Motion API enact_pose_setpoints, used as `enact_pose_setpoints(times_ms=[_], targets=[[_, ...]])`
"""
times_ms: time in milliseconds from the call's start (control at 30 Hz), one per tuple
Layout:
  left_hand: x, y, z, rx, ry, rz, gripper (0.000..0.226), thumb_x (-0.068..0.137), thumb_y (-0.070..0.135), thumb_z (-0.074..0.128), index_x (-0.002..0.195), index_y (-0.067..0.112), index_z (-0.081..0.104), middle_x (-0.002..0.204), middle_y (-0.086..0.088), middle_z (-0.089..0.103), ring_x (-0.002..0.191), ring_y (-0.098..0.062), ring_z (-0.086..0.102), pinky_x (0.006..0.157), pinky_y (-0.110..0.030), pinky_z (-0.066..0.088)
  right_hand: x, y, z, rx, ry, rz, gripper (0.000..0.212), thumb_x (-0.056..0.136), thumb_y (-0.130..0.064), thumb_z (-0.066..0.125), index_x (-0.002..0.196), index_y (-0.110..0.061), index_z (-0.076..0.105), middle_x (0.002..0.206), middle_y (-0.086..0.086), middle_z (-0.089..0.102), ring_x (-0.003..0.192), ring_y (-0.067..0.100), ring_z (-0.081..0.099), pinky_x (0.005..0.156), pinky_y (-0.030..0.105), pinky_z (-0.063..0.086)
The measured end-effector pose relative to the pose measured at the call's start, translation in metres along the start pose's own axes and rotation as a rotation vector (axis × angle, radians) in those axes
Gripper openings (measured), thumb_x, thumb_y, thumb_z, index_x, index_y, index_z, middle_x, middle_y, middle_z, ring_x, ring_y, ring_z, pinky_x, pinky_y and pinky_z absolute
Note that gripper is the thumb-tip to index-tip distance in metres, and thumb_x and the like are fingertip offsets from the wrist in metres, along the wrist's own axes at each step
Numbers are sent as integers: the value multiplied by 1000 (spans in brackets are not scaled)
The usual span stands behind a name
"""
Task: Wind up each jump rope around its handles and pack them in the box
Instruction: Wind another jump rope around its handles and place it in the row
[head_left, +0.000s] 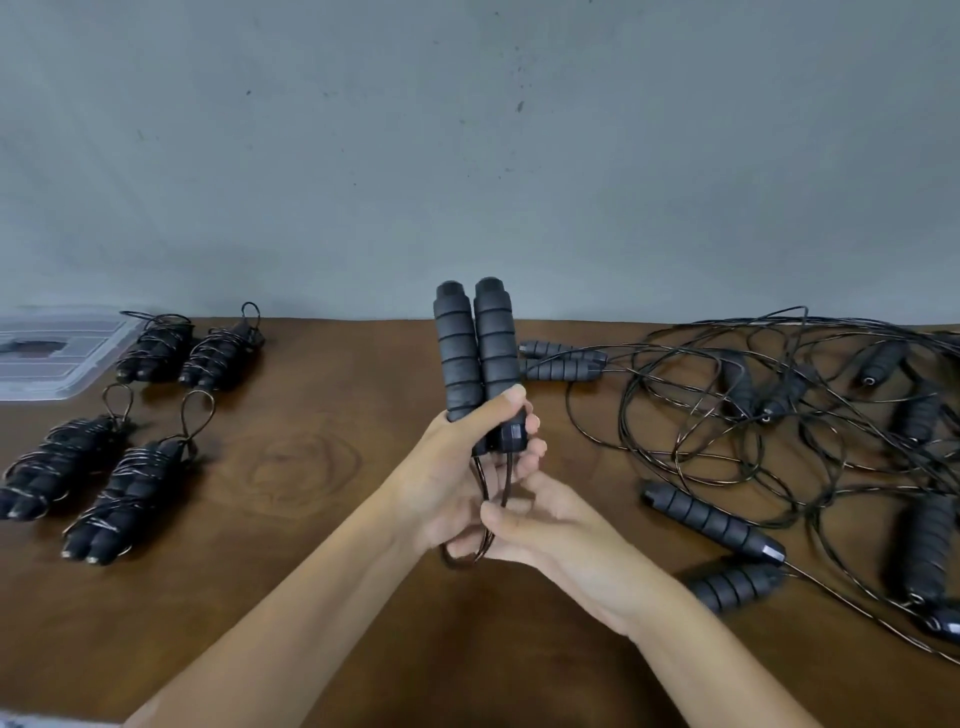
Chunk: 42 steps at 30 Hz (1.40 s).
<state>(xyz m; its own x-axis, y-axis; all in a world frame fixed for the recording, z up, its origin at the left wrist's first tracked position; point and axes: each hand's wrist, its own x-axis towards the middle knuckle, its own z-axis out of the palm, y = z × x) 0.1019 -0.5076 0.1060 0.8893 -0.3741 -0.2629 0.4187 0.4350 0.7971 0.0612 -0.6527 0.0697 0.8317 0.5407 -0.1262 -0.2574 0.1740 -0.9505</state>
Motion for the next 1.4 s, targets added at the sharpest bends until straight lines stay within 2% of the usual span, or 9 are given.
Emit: enact_pose_setpoints(times_ms=[133,367,567,700,867,967,1067,1167,1400], targets=[[0,20,-22,-68,-21,15,19,97,24,70,101,9,60,87,-5,58,69,-15,55,61,-21,51,8,13,8,-256,75,-45,27,105,-34,54,116,-14,70,70,-1,58,68,12,51,97,48,53],[-8,49,-67,-61,-40,-21,21,95,20,70,103,6,57,84,-6,55,62,-13,47,49,-18,35,20,-16,8,-732,47,-37,28,108,-39,43,104,-36,71,63,-9,47,60,4,46,67,23,47],[-12,80,-87,-131,-5,20,18,95,21,66,102,8,56,82,-5,53,59,-13,47,47,-19,37,39,-40,30,-705,-90,94,39,107,-43,37,112,-29,72,64,0,43,59,5,44,87,41,58],[-9,93,-97,-245,28,105,20,91,22,69,100,9,56,82,-4,55,62,-14,50,51,-19,43,57,-48,44,-591,-208,155,37,110,-37,39,99,-46,73,65,11,42,66,19,46,96,44,55],[-7,98,-109,-303,57,196,19,92,23,70,99,9,58,82,-4,56,65,-15,54,55,-20,49,76,-49,58,-665,-261,176,48,110,-29,44,64,-26,60,48,-14,46,83,43,64,106,37,50],[-9,100,-122,-325,39,193,19,93,24,68,99,9,57,83,-4,55,63,-13,51,52,-18,45,86,-55,61,-695,-291,213,48,110,-27,42,69,-26,66,50,-13,44,82,34,63,98,44,55],[-13,107,-138,-285,50,143,22,92,22,69,102,8,56,82,-4,54,59,-12,46,45,-17,35,94,-58,56,-755,-249,267,37,110,-37,40,102,-24,75,61,-8,38,64,23,39,81,44,56],[-18,118,-162,-166,69,73,21,92,20,70,101,6,57,82,-6,54,58,-14,46,44,-17,32,98,-70,52,-1021,-144,244,43,107,-50,33,94,-30,70,66,-11,40,61,6,41,72,35,51],[-17,135,-174,117,-4,-110,23,89,18,76,99,4,61,81,-7,57,62,-15,47,47,-17,33,110,-101,49,-1726,-94,147,32,106,-51,20,105,-47,51,92,-27,55,91,-11,50,73,14,38]])
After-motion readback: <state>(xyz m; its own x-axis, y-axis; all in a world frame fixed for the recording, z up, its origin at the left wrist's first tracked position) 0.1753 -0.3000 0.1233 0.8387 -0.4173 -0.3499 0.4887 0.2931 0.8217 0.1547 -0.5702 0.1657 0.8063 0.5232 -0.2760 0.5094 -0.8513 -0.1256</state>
